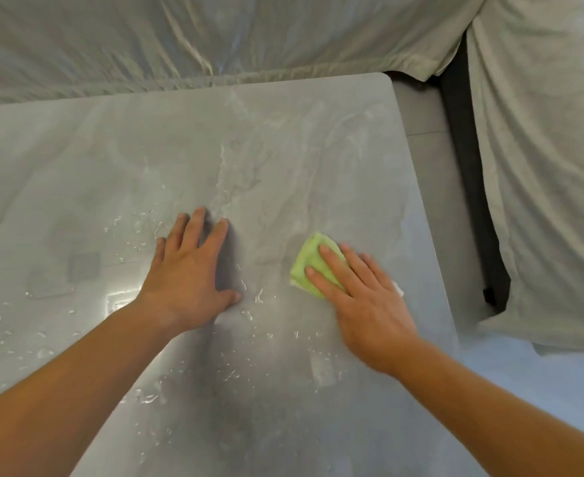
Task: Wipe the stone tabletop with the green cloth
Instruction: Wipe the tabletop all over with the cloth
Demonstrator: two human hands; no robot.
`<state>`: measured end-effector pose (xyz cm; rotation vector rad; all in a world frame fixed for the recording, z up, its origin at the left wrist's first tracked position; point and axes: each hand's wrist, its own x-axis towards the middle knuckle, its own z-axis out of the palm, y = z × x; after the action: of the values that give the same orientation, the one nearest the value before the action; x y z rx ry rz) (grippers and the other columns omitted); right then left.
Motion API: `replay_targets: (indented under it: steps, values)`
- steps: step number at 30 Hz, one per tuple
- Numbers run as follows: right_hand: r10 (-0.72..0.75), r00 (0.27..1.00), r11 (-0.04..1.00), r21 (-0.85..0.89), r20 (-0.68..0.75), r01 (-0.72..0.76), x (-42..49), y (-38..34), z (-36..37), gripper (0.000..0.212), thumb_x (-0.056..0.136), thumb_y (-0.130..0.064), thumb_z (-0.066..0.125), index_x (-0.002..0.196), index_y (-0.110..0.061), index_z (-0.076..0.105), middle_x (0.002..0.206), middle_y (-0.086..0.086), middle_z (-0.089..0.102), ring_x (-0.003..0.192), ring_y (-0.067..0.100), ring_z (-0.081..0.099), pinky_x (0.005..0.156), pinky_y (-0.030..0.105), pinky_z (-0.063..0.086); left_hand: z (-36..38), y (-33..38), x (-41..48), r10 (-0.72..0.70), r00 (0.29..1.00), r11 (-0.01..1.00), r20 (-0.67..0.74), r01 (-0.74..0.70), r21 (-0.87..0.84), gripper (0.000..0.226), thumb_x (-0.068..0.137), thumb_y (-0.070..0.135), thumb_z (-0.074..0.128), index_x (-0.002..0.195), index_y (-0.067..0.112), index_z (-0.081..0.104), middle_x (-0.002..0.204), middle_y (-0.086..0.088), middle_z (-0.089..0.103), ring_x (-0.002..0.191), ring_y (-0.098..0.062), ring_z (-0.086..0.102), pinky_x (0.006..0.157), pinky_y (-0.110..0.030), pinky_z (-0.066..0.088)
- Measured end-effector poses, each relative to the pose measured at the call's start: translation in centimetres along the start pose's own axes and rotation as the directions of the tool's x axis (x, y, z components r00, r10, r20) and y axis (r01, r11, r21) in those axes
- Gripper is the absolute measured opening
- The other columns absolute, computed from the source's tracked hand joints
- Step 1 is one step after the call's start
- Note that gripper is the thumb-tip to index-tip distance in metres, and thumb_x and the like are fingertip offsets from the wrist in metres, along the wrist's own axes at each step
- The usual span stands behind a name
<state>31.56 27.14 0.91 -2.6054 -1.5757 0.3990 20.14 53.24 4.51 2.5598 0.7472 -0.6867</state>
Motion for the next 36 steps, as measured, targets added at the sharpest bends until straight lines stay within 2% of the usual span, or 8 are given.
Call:
replay_targets:
  steps: [2, 7, 14, 21, 29, 31, 33, 36]
  values:
    - [0.019, 1.0, 1.0, -0.013, -0.01, -0.019, 0.9, 3.6, -0.7, 0.074, 0.086, -0.01, 0.033, 0.154, -0.036, 0.023, 0.165, 0.0, 0.015, 0.151, 0.031, 0.018, 0.123, 0.045, 0.011, -0.1, 0.0, 0.0, 0.003, 1.0, 1.0, 0.001, -0.003, -0.012, 0.118, 0.075, 0.056, 0.076, 0.158, 0.031, -0.004, 0.164, 0.003, -0.023, 0.151, -0.023, -0.019, 0.124, -0.049, 0.004]
    - [0.429, 0.899, 0.902, 0.09, -0.089, -0.422, 5.2, 6.8, -2.5, 0.072, 0.094, -0.006, 0.041, 0.156, -0.034, 0.017, 0.167, 0.0, 0.005, 0.153, 0.029, 0.005, 0.124, 0.044, 0.007, -0.1, 0.2, -0.2, -0.013, 1.0, 0.999, 0.007, 0.013, -0.032, 0.118, 0.075, 0.054, 0.077, 0.158, 0.033, -0.004, 0.164, 0.004, -0.023, 0.151, -0.021, -0.021, 0.124, -0.049, 0.005]
    - [0.042, 0.998, 0.998, 0.042, -0.038, -0.041, -4.3, 1.1, 0.4, 0.075, 0.085, -0.005, 0.046, 0.153, -0.031, 0.03, 0.165, 0.001, 0.015, 0.152, 0.03, 0.015, 0.121, 0.049, 0.018, -0.5, 0.4, -0.3, -0.028, 0.999, 0.999, 0.021, 0.028, -0.035, 0.118, 0.075, 0.054, 0.078, 0.158, 0.032, -0.004, 0.164, 0.006, -0.024, 0.151, -0.021, -0.021, 0.124, -0.05, 0.006]
    - [0.463, 0.878, 0.885, 0.111, -0.12, -0.452, 2.6, 4.8, -1.4, 0.072, 0.093, -0.008, 0.042, 0.156, -0.032, 0.016, 0.167, 0.002, 0.006, 0.153, 0.03, 0.006, 0.124, 0.045, 0.008, -0.3, 0.3, -0.3, -0.025, 1.0, 0.999, 0.009, 0.025, -0.027, 0.117, 0.074, 0.053, 0.079, 0.158, 0.033, 0.0, 0.165, 0.007, -0.02, 0.151, -0.02, -0.018, 0.123, -0.052, 0.01]
    - [0.128, 0.991, 0.99, 0.056, -0.037, -0.126, -7.6, -1.2, 1.5, 0.074, 0.084, -0.005, 0.042, 0.152, -0.029, 0.031, 0.165, 0.003, 0.017, 0.151, 0.034, 0.017, 0.121, 0.051, 0.018, 0.2, -0.2, -1.6, -0.013, 0.993, 1.0, -0.119, 0.012, -0.01, 0.102, 0.075, 0.062, 0.073, 0.156, 0.035, 0.017, 0.167, -0.001, -0.008, 0.153, -0.025, -0.009, 0.121, -0.051, 0.015]
    - [0.33, 0.941, 0.943, 0.057, -0.071, -0.327, -4.1, 1.3, 0.2, 0.077, 0.086, -0.003, 0.044, 0.154, -0.031, 0.023, 0.166, 0.003, 0.014, 0.151, 0.033, 0.015, 0.122, 0.048, 0.012, 1.0, -0.5, -2.6, 0.005, 0.981, 1.0, -0.193, -0.001, 0.025, 0.093, 0.08, 0.064, 0.066, 0.154, 0.033, 0.021, 0.167, -0.007, -0.003, 0.153, -0.029, -0.005, 0.121, -0.052, 0.013]
    - [0.585, 0.808, 0.808, 0.146, -0.075, -0.571, 0.0, 3.1, -1.1, 0.072, 0.094, -0.007, 0.04, 0.156, -0.032, 0.015, 0.167, 0.001, 0.005, 0.153, 0.03, 0.005, 0.124, 0.045, 0.005, 1.8, -1.2, -3.7, -0.012, 0.977, 0.999, -0.212, 0.019, 0.034, 0.088, 0.082, 0.063, 0.064, 0.153, 0.031, 0.023, 0.166, -0.01, 0.002, 0.153, -0.032, -0.002, 0.121, -0.052, 0.01]
    - [0.653, 0.747, 0.753, 0.211, -0.121, -0.624, 2.2, 0.6, -1.1, 0.07, 0.094, -0.01, 0.039, 0.157, -0.03, 0.014, 0.167, 0.002, 0.002, 0.153, 0.031, 0.004, 0.124, 0.044, 0.005, 2.7, -2.4, -4.7, -0.035, 0.985, 0.998, -0.172, 0.043, 0.039, 0.087, 0.08, 0.063, 0.064, 0.152, 0.033, 0.024, 0.166, -0.007, 0.004, 0.153, -0.033, -0.002, 0.122, -0.055, 0.008]
